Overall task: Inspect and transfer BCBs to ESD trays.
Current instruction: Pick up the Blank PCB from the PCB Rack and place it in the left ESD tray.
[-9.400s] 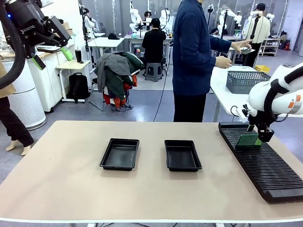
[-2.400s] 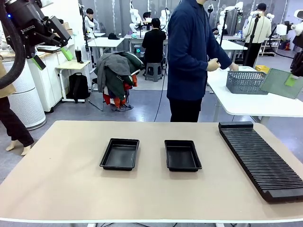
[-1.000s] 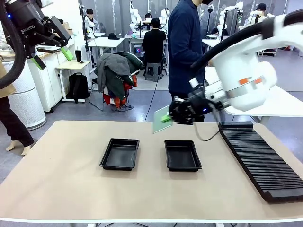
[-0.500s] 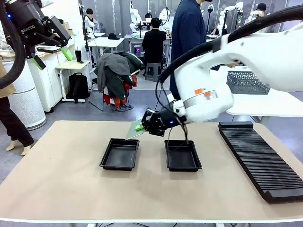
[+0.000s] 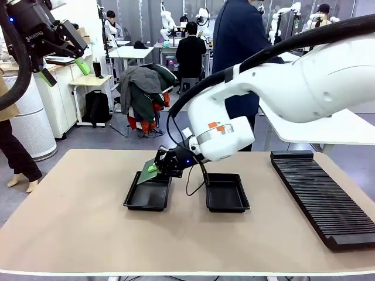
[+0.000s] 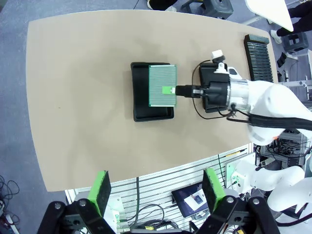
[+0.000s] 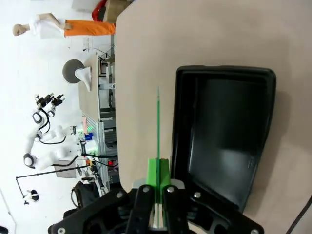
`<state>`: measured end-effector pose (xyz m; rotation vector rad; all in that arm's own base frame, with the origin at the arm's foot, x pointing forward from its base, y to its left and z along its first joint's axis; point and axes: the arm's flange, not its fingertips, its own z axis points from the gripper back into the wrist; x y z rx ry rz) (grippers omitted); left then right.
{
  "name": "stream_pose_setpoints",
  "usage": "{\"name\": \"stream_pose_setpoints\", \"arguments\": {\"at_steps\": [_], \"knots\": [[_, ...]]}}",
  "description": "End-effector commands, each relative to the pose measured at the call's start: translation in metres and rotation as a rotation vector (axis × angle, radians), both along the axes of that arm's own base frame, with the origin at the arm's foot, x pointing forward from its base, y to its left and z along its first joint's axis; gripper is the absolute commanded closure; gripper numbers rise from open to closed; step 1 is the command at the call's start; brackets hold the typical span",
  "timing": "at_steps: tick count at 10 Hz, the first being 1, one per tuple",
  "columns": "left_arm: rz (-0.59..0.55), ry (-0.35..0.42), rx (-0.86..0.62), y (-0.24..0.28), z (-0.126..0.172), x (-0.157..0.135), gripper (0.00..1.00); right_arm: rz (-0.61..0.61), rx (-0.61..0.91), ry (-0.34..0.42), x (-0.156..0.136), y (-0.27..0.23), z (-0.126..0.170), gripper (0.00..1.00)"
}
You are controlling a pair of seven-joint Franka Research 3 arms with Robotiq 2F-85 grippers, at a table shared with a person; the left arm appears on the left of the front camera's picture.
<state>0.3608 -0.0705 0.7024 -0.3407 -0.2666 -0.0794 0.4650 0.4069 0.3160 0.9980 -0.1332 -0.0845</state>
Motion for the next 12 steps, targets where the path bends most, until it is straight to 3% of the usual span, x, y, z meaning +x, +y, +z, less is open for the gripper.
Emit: {"name": "stream_pose_setpoints", "arguments": {"at_steps": [1, 9, 12], "knots": [[0.0, 0.002, -0.005, 0.0, -0.001, 0.0, 0.0, -0.01, -0.031, 0.007, 0.012, 0.013, -0.011, 0.97], [0.0, 0.002, -0.005, 0.0, -0.001, 0.0, 0.0, -0.025, -0.099, 0.113, 0.015, 0.02, -0.043, 0.97], [0.0, 0.002, -0.005, 0.0, -0.001, 0.0, 0.0, 0.024, -0.149, 0.134, 0.012, 0.023, -0.044, 0.97]]}}
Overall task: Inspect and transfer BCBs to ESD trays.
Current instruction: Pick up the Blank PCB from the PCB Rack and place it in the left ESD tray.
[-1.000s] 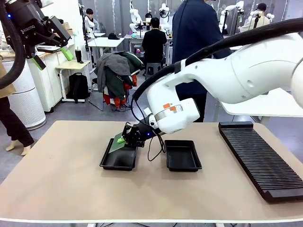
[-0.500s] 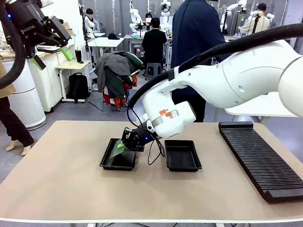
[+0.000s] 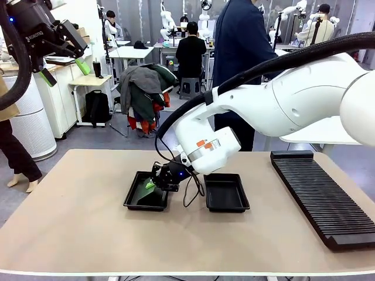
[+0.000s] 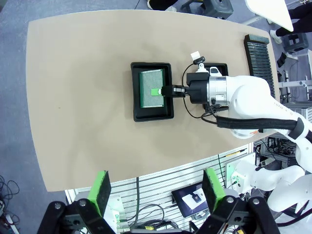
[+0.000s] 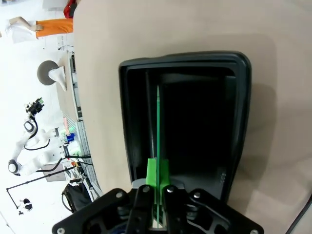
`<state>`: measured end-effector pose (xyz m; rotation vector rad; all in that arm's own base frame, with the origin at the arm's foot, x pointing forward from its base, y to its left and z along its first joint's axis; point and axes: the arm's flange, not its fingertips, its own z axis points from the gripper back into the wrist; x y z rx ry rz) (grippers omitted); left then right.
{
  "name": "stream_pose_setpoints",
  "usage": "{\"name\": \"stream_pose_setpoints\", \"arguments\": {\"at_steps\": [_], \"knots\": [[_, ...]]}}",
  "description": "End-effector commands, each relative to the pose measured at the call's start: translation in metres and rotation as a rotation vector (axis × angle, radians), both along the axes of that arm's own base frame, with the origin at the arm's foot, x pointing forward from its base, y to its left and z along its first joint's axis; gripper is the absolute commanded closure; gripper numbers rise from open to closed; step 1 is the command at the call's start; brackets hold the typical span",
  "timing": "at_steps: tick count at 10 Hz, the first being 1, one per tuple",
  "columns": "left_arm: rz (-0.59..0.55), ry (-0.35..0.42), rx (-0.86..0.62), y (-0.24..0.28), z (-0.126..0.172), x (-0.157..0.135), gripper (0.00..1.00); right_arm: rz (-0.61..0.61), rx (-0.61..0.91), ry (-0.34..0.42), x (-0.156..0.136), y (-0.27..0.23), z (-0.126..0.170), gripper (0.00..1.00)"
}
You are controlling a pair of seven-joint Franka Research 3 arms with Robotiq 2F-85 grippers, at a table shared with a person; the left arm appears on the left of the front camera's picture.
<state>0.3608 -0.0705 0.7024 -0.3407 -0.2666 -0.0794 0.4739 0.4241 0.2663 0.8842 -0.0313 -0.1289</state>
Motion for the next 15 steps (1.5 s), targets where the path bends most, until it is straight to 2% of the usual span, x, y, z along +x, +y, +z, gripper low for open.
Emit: {"name": "stream_pose_setpoints", "arguments": {"at_steps": [1, 6, 10, 15], "knots": [[0.0, 0.002, -0.005, 0.0, -0.001, 0.0, 0.0, -0.013, 0.019, -0.004, 0.0, -0.001, 0.001, 0.97], [0.0, 0.002, -0.005, 0.0, -0.001, 0.0, 0.0, -0.013, 0.019, -0.004, 0.0, -0.001, 0.001, 0.97], [0.0, 0.002, -0.005, 0.0, -0.001, 0.0, 0.0, -0.005, -0.092, 0.026, -0.001, 0.007, 0.016, 0.97], [0.0, 0.002, -0.005, 0.0, -0.001, 0.0, 0.0, 0.002, -0.156, 0.022, -0.003, 0.012, 0.027, 0.73]]}}
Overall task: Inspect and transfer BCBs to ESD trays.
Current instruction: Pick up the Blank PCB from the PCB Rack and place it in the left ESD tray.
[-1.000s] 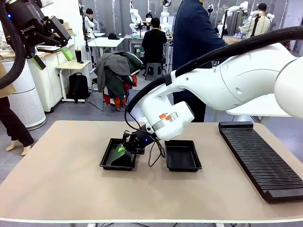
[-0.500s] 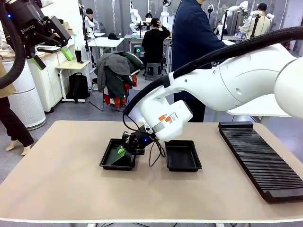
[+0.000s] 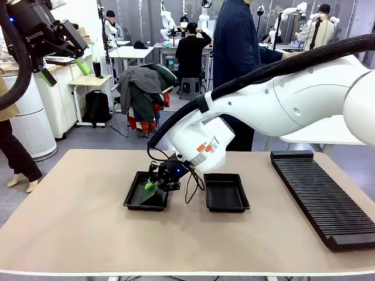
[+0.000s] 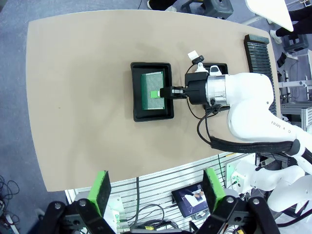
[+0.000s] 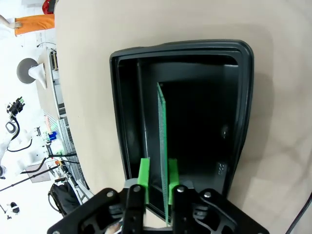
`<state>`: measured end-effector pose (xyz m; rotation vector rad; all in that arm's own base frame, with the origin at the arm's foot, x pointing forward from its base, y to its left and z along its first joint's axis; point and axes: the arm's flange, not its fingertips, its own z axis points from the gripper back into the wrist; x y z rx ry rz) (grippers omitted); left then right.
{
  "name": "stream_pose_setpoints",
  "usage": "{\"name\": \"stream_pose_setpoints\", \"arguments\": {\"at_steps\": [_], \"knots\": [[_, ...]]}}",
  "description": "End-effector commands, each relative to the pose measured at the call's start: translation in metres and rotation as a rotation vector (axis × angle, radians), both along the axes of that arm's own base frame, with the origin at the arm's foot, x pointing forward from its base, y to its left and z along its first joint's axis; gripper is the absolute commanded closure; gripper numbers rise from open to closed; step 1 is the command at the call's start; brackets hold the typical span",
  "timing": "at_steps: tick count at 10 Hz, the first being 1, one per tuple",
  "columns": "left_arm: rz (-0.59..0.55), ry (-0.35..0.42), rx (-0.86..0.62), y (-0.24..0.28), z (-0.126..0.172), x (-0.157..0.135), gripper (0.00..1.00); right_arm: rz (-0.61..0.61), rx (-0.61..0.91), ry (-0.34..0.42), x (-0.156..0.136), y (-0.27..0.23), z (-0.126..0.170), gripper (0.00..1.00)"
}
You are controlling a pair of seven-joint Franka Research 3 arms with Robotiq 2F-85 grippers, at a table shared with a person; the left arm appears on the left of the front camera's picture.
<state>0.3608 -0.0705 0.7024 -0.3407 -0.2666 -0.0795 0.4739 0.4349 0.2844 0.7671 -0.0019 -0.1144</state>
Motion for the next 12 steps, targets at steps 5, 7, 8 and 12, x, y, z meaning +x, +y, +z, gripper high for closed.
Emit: {"name": "stream_pose_setpoints", "arguments": {"at_steps": [5, 7, 8, 12], "knots": [[0.0, 0.002, -0.005, 0.0, -0.001, 0.0, 0.0, 0.035, -0.189, -0.009, 0.001, 0.024, 0.031, 0.49], [0.0, 0.002, -0.005, 0.0, -0.001, 0.0, 0.0, 0.057, -0.257, -0.014, 0.0, 0.034, 0.041, 0.4], [0.0, 0.002, -0.005, 0.0, -0.001, 0.0, 0.0, 0.054, -0.287, -0.013, -0.001, 0.037, 0.047, 0.35], [0.0, 0.002, -0.005, 0.0, -0.001, 0.0, 0.0, 0.062, -0.451, -0.04, -0.009, 0.05, 0.081, 0.13]]}}
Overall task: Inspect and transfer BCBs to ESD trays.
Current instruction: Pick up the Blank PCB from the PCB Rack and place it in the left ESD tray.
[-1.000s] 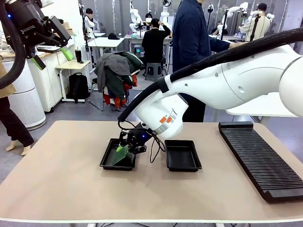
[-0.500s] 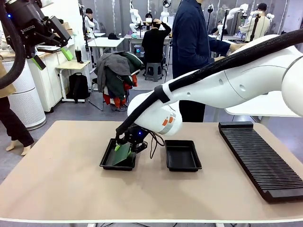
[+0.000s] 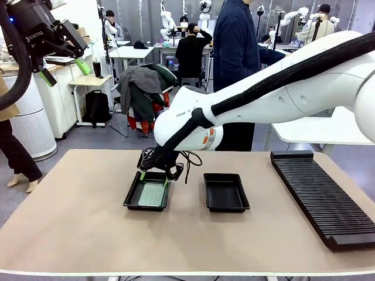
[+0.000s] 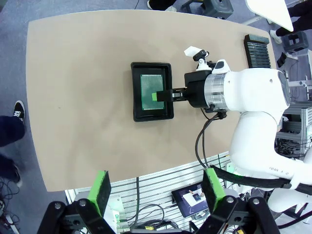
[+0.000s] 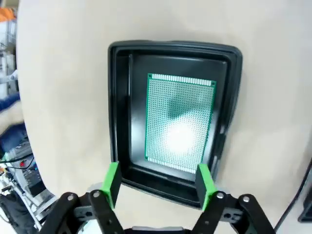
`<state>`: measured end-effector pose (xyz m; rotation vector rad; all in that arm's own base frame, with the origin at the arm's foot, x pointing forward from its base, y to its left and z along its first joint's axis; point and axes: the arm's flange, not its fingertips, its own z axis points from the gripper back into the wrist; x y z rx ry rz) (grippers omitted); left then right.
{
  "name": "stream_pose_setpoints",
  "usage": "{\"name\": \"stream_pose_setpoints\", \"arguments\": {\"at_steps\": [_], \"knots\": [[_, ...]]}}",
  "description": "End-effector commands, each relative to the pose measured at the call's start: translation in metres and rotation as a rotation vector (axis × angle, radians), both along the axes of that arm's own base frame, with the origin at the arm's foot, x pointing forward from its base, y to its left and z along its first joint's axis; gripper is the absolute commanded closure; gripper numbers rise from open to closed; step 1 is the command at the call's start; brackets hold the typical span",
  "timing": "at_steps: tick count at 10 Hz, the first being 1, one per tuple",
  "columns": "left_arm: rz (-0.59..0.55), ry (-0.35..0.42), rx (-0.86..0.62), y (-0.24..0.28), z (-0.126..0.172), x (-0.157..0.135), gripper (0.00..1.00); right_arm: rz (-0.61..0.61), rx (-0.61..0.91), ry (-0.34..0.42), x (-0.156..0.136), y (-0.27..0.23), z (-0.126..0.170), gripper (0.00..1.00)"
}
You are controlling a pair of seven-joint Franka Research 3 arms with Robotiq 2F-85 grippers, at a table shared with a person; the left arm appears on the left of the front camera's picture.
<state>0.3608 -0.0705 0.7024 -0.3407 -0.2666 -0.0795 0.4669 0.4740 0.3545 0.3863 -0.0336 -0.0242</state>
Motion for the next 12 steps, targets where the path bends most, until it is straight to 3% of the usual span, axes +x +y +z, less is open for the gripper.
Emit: {"name": "stream_pose_setpoints", "arguments": {"at_steps": [1, 2, 7, 12], "knots": [[0.0, 0.002, -0.005, 0.0, -0.001, 0.0, 0.0, -0.015, -0.125, -0.004, -0.004, 0.013, 0.02, 0.08], [0.0, 0.002, -0.005, 0.0, -0.001, 0.0, 0.0, -0.021, -0.185, -0.006, -0.008, 0.012, 0.032, 0.01], [0.0, 0.002, -0.005, 0.0, -0.001, 0.0, 0.0, -0.048, -0.327, 0.024, -0.024, -0.01, 0.075, 0.0], [0.0, 0.002, -0.005, 0.0, -0.001, 0.0, 0.0, -0.055, -0.314, 0.022, -0.015, -0.033, 0.08, 0.0]]}}
